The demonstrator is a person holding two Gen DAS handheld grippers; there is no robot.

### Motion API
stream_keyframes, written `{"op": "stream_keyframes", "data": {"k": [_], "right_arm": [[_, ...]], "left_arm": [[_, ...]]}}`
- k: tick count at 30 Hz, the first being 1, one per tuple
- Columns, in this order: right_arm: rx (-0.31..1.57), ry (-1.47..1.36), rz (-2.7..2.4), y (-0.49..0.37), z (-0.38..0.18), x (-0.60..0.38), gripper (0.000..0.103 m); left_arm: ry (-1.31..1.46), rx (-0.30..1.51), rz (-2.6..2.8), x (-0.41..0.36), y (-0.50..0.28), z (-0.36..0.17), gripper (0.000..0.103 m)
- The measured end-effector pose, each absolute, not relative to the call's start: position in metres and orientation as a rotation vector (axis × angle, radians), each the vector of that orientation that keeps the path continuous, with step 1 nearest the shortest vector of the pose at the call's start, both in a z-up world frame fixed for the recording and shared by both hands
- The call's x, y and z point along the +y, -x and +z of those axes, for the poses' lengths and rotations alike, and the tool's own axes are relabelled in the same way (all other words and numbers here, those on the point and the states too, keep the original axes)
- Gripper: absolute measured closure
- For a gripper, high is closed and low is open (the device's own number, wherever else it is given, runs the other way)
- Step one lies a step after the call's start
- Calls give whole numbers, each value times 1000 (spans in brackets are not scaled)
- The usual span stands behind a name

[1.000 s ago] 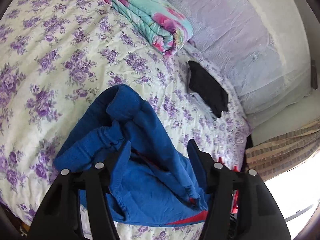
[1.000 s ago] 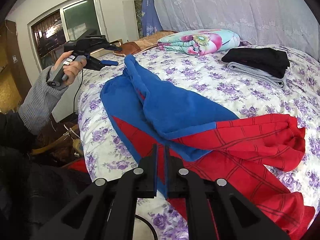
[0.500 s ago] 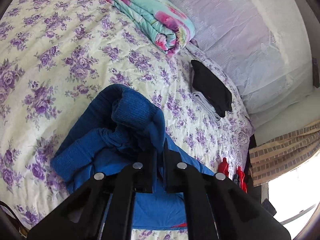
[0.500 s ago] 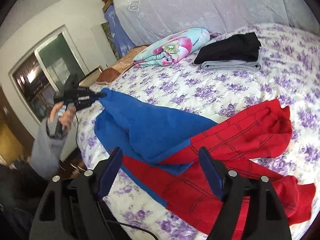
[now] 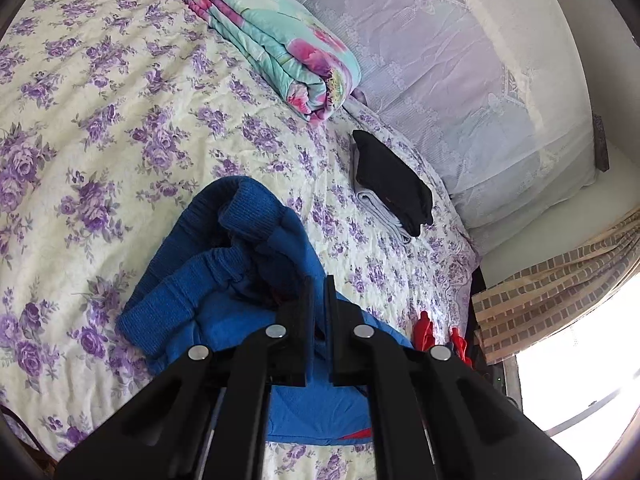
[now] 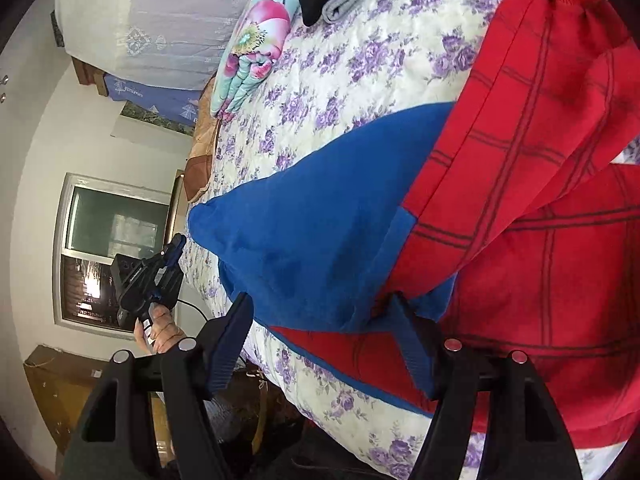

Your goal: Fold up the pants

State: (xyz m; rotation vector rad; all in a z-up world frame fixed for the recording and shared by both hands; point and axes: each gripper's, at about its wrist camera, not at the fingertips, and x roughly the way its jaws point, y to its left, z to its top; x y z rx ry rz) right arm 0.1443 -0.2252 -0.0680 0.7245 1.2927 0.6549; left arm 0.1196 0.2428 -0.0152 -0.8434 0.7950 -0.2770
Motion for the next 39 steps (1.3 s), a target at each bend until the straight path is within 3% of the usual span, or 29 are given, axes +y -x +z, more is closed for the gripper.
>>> {"op": "stream_keyframes", "data": {"k": [3,5,7,9,11,12,13,17,20,21,22,25,34,39], "right_arm": [[1315,-734,633,-149,-82,-224,57],[1301,-728,636,-148,-85,-227,79],[1276,-700,637,-144,-86,-230,93],[1261,-687,653,-140,-89,-233,96],[1239,-675,668,-136,-90,-234,97],[1227,-673,677,-134,-91,-234,97],[1215,-672,686,-133,-92,-235,98],[1199,-711,697,-129,-99,-241,99],[1190,-718,703,-127,-96,-244,99],[1189,-719,705,-127,-95,-243,99],[1188,-721,707,-127,-94,-244,99],[1181,-726,712,-129,-91,-245,99],[957,-708,762,-122,-22,-271,99],[1036,-679,752,-79,-47,-280,99]], "left_arm": [[838,811,-268,245,-125,-16,100],[844,835,-263,244,-126,-22,100],[855,850,-255,245,-123,-27,100],[869,851,-239,245,-120,-27,98],[878,843,-217,246,-119,-24,77],[878,833,-200,247,-119,-20,54],[868,821,-180,246,-120,-16,43],[808,843,-155,235,-137,-3,38],[791,914,-135,225,-158,-10,39],[791,932,-135,222,-164,-14,49],[788,948,-142,219,-168,-18,67],[777,969,-153,216,-176,-26,98],[782,792,-306,220,-118,19,101],[802,847,-327,220,-74,-35,101]]}}
